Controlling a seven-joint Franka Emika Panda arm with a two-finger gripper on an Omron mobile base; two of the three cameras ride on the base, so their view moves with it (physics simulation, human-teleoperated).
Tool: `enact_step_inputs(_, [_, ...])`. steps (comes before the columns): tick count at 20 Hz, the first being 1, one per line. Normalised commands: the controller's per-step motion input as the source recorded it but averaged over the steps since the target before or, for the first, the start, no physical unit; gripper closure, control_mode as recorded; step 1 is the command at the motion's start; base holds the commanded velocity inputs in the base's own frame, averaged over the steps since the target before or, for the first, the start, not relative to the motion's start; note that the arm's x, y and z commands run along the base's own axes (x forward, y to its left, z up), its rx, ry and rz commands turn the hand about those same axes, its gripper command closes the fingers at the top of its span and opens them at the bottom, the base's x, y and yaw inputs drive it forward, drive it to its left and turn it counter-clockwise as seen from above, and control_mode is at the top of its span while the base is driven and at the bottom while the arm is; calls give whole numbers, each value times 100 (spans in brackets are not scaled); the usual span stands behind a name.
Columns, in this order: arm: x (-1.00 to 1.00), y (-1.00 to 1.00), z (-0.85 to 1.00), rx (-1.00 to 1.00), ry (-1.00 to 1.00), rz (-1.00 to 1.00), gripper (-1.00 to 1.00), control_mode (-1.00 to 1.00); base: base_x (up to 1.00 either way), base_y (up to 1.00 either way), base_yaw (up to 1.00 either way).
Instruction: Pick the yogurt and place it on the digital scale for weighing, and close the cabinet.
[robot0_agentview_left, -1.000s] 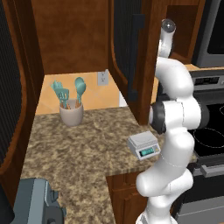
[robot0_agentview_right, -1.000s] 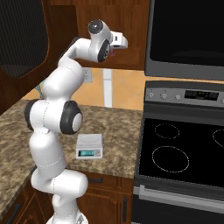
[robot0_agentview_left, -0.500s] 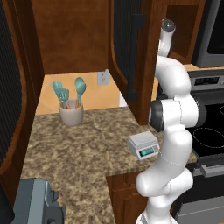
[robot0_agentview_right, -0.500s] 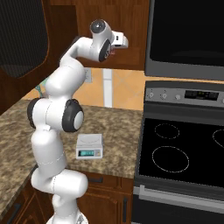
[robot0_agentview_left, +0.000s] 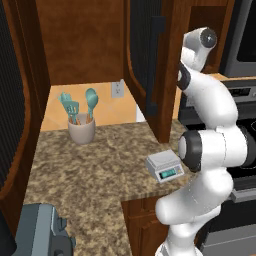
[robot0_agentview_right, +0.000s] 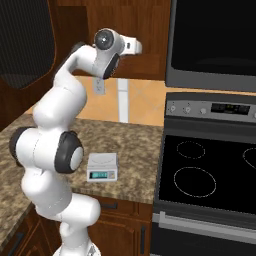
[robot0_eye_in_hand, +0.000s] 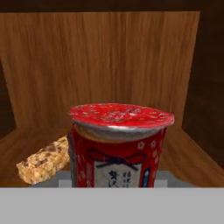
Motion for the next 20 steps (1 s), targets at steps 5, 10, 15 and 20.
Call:
enact_step_inputs(5, [-100, 15, 20, 14, -27, 0, 100, -100, 0, 0, 0])
enact_step_inputs(10, [-100, -10, 35, 0, -2, 19, 100, -100, 0, 0, 0])
enact_step_inputs(15, [-100, -47, -12, 11, 1, 43, 100, -100, 0, 0, 0])
enact_step_inputs(20, [-100, -43, -65, 6, 0, 48, 100, -100, 0, 0, 0])
